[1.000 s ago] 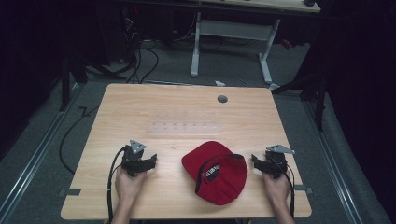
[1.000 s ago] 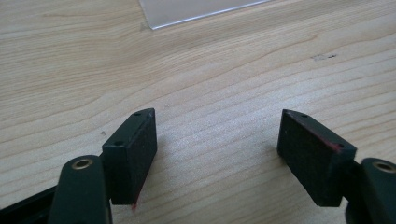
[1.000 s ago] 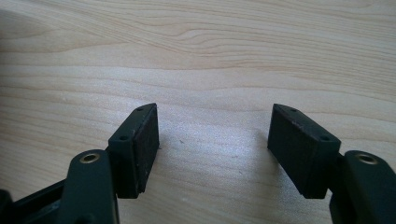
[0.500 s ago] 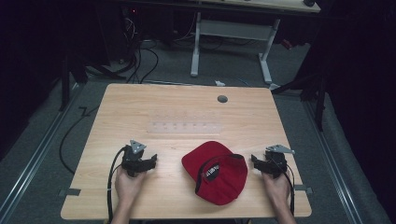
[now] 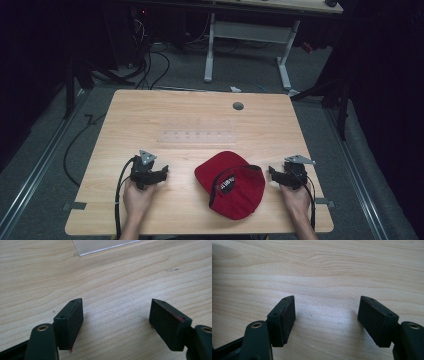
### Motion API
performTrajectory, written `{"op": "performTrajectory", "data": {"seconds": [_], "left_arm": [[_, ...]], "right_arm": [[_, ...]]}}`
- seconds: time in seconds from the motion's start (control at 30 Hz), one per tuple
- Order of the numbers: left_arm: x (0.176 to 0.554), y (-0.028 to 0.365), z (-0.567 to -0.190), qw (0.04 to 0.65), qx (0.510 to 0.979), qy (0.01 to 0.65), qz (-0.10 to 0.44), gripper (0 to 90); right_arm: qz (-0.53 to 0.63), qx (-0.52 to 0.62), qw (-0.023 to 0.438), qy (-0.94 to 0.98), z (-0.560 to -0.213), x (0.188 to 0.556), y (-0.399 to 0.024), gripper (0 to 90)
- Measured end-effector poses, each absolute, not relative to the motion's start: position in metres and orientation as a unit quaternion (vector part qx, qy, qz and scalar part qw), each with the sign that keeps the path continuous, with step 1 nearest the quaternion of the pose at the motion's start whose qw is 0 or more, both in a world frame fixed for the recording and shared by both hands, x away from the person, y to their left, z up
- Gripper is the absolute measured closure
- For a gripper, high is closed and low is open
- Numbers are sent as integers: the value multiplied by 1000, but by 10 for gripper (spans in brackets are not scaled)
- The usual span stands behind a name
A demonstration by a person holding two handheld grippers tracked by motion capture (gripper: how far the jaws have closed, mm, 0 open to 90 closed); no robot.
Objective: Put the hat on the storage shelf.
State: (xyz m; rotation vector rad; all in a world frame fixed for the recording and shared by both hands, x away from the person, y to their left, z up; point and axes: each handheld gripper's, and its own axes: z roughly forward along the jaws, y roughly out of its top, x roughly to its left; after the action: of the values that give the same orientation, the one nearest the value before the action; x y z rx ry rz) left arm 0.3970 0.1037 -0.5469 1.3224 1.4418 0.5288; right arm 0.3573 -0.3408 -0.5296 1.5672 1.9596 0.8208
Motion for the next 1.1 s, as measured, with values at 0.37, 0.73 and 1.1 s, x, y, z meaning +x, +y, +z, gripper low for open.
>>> {"op": "performTrajectory", "data": {"seconds": [0.37, 0.73, 1.1], "left_arm": [[397, 103, -547, 530, 554, 603, 220, 276], [397, 103, -547, 529, 556, 602, 220, 274], [396, 103, -547, 529, 556, 601, 220, 273]], "right_arm": [[351, 580, 228, 699, -515, 345, -348, 413], [395, 554, 214, 701, -501, 330, -343, 417], [423, 520, 217, 709, -479, 312, -332, 369]]}}
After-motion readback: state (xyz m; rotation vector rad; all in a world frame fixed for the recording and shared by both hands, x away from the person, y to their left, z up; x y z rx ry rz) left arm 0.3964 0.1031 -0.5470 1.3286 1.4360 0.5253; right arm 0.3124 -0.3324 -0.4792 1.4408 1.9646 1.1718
